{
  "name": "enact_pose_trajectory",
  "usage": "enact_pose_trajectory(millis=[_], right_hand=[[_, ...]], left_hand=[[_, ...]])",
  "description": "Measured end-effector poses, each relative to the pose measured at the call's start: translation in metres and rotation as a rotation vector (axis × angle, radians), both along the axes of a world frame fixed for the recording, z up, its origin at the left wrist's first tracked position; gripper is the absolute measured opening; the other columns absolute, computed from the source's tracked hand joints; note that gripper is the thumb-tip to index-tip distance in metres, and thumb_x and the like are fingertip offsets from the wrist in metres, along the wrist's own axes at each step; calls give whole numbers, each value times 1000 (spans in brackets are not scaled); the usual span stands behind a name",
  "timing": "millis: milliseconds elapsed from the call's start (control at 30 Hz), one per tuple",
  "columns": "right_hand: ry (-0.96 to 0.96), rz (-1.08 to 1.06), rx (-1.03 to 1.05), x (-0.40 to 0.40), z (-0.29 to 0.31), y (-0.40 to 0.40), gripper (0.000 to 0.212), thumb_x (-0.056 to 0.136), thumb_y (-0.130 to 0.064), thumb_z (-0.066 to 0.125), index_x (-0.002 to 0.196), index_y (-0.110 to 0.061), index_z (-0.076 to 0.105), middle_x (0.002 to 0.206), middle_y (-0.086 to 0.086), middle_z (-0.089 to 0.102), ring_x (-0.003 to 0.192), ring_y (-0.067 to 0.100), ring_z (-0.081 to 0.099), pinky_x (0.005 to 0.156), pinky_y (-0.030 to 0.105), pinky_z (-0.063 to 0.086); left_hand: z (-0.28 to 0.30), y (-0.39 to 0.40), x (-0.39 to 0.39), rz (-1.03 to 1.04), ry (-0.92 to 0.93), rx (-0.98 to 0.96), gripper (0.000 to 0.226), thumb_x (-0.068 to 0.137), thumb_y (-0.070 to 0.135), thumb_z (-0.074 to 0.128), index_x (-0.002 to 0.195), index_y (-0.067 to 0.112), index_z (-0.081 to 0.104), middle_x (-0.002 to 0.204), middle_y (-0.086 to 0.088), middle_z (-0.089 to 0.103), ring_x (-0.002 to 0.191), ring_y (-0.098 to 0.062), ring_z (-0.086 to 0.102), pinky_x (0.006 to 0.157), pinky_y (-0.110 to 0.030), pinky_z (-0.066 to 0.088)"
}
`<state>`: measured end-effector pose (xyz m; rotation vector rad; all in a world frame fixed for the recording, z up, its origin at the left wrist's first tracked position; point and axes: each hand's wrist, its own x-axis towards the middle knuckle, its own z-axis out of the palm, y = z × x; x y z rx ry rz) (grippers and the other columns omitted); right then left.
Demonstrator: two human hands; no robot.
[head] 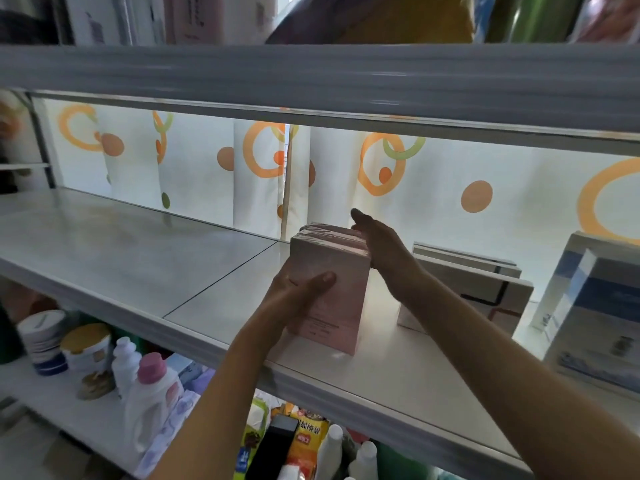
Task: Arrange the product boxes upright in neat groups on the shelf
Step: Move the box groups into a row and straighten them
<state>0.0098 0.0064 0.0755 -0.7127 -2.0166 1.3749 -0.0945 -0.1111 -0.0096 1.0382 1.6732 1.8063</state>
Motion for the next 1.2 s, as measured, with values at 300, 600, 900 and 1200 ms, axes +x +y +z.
enact_pose_trajectory(millis=[300,600,900,1200], right_hand=[[374,-48,-448,5,-12,-22,31,96,-37,45,83,-14,60,69,0,59,62,14,57,60,27,43],[481,-80,-443,14,-20,-33,30,83,-45,54,95,-19,61,93,3,58,100,26,60,89,38,48],[491,-32,-554,15,-26,-33,29,81,-44,55,93,-18,49,80,3,50,82,23,54,70,34,44],[452,-20,-496,19,-28,-30,37,79,-43,55,103,-17,47,86,8,57,64,17,62,43,18,46]], left_hand=[[4,-9,16,0,4,10,70,58,60,74,119,32,55,106,8,71,90,-12,70,75,-27,57],[9,-26,22,-75,63,-38,67,62,60,72,120,31,57,107,8,71,95,-13,69,71,-20,55],[5,-32,27,-136,5,-26,68,62,66,68,119,30,58,106,4,72,97,-18,70,92,-42,54],[5,-32,26,-109,12,24,75,60,61,74,124,28,56,111,3,71,102,-21,68,88,-39,56]])
